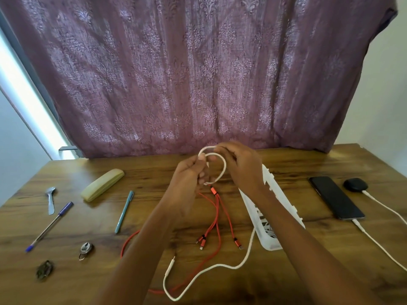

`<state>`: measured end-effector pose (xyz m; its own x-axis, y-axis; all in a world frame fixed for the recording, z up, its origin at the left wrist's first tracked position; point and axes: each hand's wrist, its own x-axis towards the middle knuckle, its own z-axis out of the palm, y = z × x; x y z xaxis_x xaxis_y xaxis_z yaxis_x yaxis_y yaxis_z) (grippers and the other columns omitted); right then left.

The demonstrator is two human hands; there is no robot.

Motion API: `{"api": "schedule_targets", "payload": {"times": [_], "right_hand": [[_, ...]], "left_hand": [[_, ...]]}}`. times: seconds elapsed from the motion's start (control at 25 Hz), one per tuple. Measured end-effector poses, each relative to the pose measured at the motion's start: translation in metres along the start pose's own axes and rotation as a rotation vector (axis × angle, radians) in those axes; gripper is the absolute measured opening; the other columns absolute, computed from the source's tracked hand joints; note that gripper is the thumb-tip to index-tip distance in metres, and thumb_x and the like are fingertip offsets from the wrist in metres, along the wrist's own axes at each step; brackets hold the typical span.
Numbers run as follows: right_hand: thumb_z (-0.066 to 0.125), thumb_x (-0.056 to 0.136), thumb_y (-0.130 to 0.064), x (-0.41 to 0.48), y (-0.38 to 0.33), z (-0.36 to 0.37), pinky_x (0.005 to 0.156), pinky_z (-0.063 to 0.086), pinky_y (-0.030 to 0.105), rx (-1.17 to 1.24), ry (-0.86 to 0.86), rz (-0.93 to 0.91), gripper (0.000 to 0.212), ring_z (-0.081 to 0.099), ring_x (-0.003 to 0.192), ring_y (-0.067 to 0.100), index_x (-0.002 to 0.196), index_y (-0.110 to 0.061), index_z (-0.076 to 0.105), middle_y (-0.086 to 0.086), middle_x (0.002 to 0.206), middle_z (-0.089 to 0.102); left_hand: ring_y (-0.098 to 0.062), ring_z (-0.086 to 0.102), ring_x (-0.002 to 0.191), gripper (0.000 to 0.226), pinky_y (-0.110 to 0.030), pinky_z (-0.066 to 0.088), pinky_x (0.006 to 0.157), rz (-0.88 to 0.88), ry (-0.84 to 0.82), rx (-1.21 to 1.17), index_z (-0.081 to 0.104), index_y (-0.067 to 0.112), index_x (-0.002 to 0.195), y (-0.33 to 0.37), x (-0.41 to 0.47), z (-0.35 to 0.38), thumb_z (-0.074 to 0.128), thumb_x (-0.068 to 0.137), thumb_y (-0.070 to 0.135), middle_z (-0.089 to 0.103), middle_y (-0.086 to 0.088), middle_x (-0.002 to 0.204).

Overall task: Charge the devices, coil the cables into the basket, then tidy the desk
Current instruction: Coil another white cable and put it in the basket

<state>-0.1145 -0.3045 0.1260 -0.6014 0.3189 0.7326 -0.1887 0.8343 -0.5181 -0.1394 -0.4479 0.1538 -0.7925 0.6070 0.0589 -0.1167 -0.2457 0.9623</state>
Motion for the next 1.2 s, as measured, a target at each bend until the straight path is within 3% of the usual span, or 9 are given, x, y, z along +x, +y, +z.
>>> {"api": "schedule_targets", "payload": {"times": [0.16, 0.32, 0.56, 0.68, 0.76, 0.88, 0.96, 1.08, 1.2], "right_hand": [[0.041, 0.095, -0.029, -0.032, 0.015, 0.016, 0.067, 0.05, 0.034, -0.056, -0.141, 0.093, 0.035, 0.064, 0.083, 0.024, 0.121, -0.014, 0.06, 0.007, 0.096, 0.069], [0.047, 0.092, -0.023, -0.075, 0.009, 0.034, 0.042, 0.047, 0.027, -0.435, -0.264, -0.122, 0.037, 0.063, 0.057, 0.019, 0.128, -0.016, 0.054, 0.004, 0.087, 0.069], [0.057, 0.074, -0.005, -0.066, 0.004, 0.013, 0.034, 0.038, 0.022, -0.592, -0.131, -0.514, 0.03, 0.052, 0.045, 0.014, 0.1, -0.013, 0.071, 0.001, 0.075, 0.062], [0.054, 0.082, -0.004, -0.052, -0.004, 0.002, 0.035, 0.042, 0.025, -0.533, -0.132, -0.646, 0.02, 0.054, 0.051, 0.016, 0.092, -0.011, 0.07, 0.002, 0.071, 0.06], [0.055, 0.087, -0.011, -0.04, -0.007, -0.006, 0.036, 0.04, 0.025, -0.488, -0.086, -0.673, 0.016, 0.054, 0.052, 0.015, 0.085, -0.011, 0.07, 0.001, 0.068, 0.059], [0.065, 0.085, -0.022, -0.018, -0.005, -0.015, 0.039, 0.04, 0.026, -0.486, -0.042, -0.616, 0.015, 0.053, 0.05, 0.013, 0.072, -0.015, 0.066, -0.002, 0.069, 0.058], [0.064, 0.084, -0.026, -0.008, -0.001, -0.015, 0.04, 0.04, 0.027, -0.414, -0.049, -0.519, 0.014, 0.055, 0.05, 0.014, 0.074, -0.017, 0.069, -0.003, 0.071, 0.061], [0.052, 0.088, -0.033, -0.003, 0.003, -0.011, 0.051, 0.046, 0.026, -0.121, -0.068, -0.3, 0.027, 0.06, 0.06, 0.011, 0.091, -0.019, 0.074, -0.004, 0.081, 0.066], [0.051, 0.092, -0.016, 0.0, 0.005, -0.012, 0.07, 0.049, 0.02, 0.334, -0.216, 0.006, 0.025, 0.064, 0.08, 0.008, 0.111, -0.019, 0.067, -0.005, 0.09, 0.066]], "left_hand": [[-0.005, 0.05, 0.051, 0.028, -0.016, 0.049, 0.062, 0.041, 0.124, -0.259, 0.061, 0.003, 0.09, 0.011, 0.012, -0.007, 0.037, 0.099, 0.014, 0.053, 0.005, 0.053], [-0.013, 0.07, 0.086, 0.027, -0.024, 0.054, 0.085, 0.107, 0.172, -0.309, 0.057, -0.002, 0.11, 0.006, 0.023, -0.014, 0.044, 0.097, 0.019, 0.072, -0.002, 0.094], [-0.005, 0.068, 0.09, 0.032, -0.022, 0.053, 0.075, 0.215, 0.259, 0.392, 0.048, 0.005, 0.125, -0.028, 0.019, -0.029, 0.048, 0.096, 0.018, 0.062, 0.003, 0.12], [-0.005, 0.063, 0.077, 0.024, -0.015, 0.048, 0.066, 0.268, 0.16, 0.73, 0.046, -0.003, 0.115, -0.038, 0.014, -0.03, 0.045, 0.097, 0.013, 0.066, -0.001, 0.11], [-0.002, 0.055, 0.066, 0.022, -0.016, 0.044, 0.06, 0.273, 0.081, 0.828, 0.045, -0.006, 0.11, -0.042, 0.012, -0.028, 0.042, 0.098, 0.011, 0.064, 0.001, 0.084], [-0.007, 0.05, 0.059, 0.025, -0.026, 0.044, 0.059, 0.197, -0.008, 0.703, 0.05, -0.002, 0.1, -0.039, 0.007, -0.021, 0.034, 0.1, 0.017, 0.056, -0.002, 0.07], [-0.003, 0.045, 0.055, 0.033, -0.02, 0.04, 0.056, 0.16, -0.052, 0.625, 0.054, 0.004, 0.089, -0.031, 0.002, -0.013, 0.032, 0.1, 0.026, 0.052, 0.0, 0.066], [0.0, 0.039, 0.05, 0.03, -0.013, 0.033, 0.051, 0.182, -0.071, 0.662, 0.055, 0.01, 0.082, -0.016, 0.002, -0.007, 0.037, 0.099, 0.028, 0.045, 0.011, 0.059], [0.001, 0.034, 0.042, 0.029, -0.011, 0.029, 0.046, 0.079, -0.157, 0.425, 0.058, 0.013, 0.084, 0.0, 0.001, -0.005, 0.035, 0.1, 0.019, 0.038, 0.014, 0.049]]}}
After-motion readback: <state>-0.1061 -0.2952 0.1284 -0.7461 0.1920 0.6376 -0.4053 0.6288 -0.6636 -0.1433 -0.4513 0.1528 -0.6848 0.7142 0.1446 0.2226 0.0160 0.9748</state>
